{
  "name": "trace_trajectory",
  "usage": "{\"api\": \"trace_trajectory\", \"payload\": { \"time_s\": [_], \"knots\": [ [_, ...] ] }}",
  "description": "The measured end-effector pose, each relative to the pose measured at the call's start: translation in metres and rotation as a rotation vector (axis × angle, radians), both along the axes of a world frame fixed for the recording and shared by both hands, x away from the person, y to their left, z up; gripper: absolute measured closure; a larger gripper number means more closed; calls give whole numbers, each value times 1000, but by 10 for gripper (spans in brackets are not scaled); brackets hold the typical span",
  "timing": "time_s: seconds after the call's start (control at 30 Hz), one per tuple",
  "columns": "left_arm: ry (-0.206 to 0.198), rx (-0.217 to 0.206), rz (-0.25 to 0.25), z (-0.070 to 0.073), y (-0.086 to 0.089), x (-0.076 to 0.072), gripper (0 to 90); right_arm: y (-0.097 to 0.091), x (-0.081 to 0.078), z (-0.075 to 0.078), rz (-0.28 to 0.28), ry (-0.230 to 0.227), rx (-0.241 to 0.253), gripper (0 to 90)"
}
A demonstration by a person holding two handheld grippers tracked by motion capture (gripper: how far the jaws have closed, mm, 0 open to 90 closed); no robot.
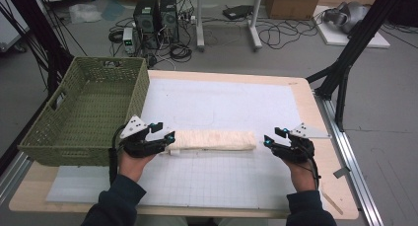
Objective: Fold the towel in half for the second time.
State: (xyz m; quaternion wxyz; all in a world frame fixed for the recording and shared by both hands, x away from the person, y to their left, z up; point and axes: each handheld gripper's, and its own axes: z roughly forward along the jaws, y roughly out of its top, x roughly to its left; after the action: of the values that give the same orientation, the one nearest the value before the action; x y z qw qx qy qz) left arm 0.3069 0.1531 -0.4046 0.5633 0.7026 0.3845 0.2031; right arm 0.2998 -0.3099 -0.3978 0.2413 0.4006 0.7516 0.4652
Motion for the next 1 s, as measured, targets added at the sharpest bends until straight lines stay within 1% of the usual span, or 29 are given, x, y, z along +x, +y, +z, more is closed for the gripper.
{"api": "trace_trajectory", "payload": {
  "time_s": [0.03, 0.07, 0.1, 0.13, 0.17, 0.23, 0.27, 0.3, 0.33, 0.4, 0.43, 0.5, 0.6, 0.67, 0.7, 0.77, 0.9, 0.93, 1.0],
  "knots": [
    [-3, -10, -9, 1, 0, -1, 225, 0, -2, 0, -5, 1, -5, 398],
    [-15, -20, -21, 2, 1, -2, 217, 0, -3, 1, -5, -3, -10, 372],
    [-18, -25, -26, 2, 1, -3, 214, 0, -6, 1, -9, -3, -7, 326],
    [-21, -32, -25, 3, 1, -3, 206, 0, -8, 2, -13, -3, -8, 283],
    [-19, -30, -22, 2, 2, -4, 202, -1, -10, 2, -19, -14, -17, 238],
    [-17, -32, -19, 1, 3, -6, 202, -2, -14, 1, -36, -14, -25, 173],
    [-19, -36, -22, 0, 4, -8, 202, -3, -16, 1, -47, -29, -37, 130],
    [-21, -40, -25, -1, 4, -9, 202, -4, -19, 0, -59, -35, -36, 112],
    [-22, -38, -33, -1, 4, -11, 201, -5, -21, -1, -53, -38, -37, 112],
    [-29, -39, -34, -1, 3, -14, 201, -6, -24, -1, -48, -43, -71, 111],
    [-36, -44, -32, 0, 3, -15, 200, -7, -25, -1, -46, -41, -70, 111],
    [-43, -45, -32, 1, 3, -16, 197, -8, -28, -3, -42, -32, -40, 110],
    [-46, -42, -44, 1, 3, -18, 197, -8, -30, -2, -40, -40, -48, 110],
    [-46, -44, -44, 1, 3, -19, 197, -9, -32, -1, -30, -43, -33, 110],
    [-47, -44, -47, 0, 3, -19, 197, -10, -32, -1, -33, -52, -39, 110],
    [-44, -39, -51, -1, 3, -20, 197, -11, -32, -2, -38, -53, -42, 110],
    [-43, -23, -55, -4, 2, -19, 199, -13, -28, -6, -48, -39, -34, 110],
    [-46, -18, -54, -4, 1, -19, 201, -13, -28, -6, -51, -39, -37, 110],
    [-47, -19, -56, -4, 1, -19, 201, -14, -29, -6, -57, -47, -39, 110]
  ]
}}
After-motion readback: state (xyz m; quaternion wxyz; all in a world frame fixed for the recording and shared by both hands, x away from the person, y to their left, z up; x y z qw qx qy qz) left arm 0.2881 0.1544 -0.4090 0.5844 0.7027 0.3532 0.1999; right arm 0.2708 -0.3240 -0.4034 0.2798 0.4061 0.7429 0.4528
